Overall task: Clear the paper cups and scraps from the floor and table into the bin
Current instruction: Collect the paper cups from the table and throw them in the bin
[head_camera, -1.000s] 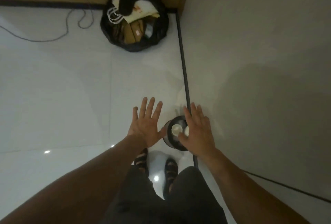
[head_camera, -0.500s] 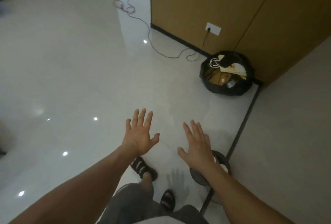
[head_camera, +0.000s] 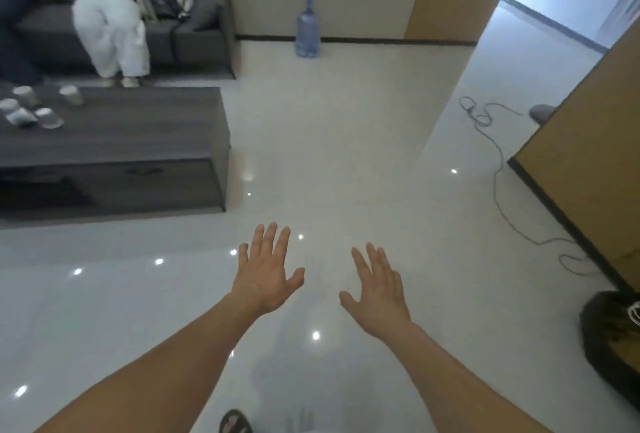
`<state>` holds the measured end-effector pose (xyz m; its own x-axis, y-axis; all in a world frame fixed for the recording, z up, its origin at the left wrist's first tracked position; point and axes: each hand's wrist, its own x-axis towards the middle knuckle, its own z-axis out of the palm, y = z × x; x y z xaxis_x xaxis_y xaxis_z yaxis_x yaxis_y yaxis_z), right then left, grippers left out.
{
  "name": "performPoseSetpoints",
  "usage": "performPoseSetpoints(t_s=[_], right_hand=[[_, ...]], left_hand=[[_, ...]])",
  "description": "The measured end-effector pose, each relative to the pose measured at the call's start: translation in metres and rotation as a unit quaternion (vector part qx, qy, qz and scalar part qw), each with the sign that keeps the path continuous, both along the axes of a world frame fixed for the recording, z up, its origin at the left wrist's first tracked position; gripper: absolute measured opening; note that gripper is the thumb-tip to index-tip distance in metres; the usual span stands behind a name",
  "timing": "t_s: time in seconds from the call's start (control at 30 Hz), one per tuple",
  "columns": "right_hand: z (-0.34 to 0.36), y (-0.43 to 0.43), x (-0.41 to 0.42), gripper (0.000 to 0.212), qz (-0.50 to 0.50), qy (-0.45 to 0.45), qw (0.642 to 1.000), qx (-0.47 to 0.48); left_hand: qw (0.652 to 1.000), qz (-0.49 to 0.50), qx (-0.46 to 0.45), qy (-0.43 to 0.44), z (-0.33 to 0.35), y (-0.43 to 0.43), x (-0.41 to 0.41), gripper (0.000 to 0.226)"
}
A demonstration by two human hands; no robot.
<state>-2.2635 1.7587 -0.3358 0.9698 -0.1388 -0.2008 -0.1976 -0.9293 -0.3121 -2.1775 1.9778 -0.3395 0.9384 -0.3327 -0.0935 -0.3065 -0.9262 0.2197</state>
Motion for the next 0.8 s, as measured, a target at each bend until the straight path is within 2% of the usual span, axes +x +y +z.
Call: performPoseSetpoints(t_s=[0.27, 0.57, 0.8], right_hand=[[-0.001, 0.181, 0.129, 0.082, 0.151, -0.012, 0.988, 0.009], [0.002, 0.284, 0.298, 0.081, 0.256, -0.019, 0.966, -0.007], [0.024, 0.379, 0.422, 0.081, 0.375, -0.042, 0.926, 0.014]], left_hand=[[0.987, 0.157, 0.031, -0.006, 0.003, 0.204, 0.065, 0.085], [0.961, 0.277, 0.011, -0.019, 0.005, 0.304, 0.163, 0.084], [0.924, 0.38, 0.016, -0.029, 0.024, 0.376, 0.237, 0.081]])
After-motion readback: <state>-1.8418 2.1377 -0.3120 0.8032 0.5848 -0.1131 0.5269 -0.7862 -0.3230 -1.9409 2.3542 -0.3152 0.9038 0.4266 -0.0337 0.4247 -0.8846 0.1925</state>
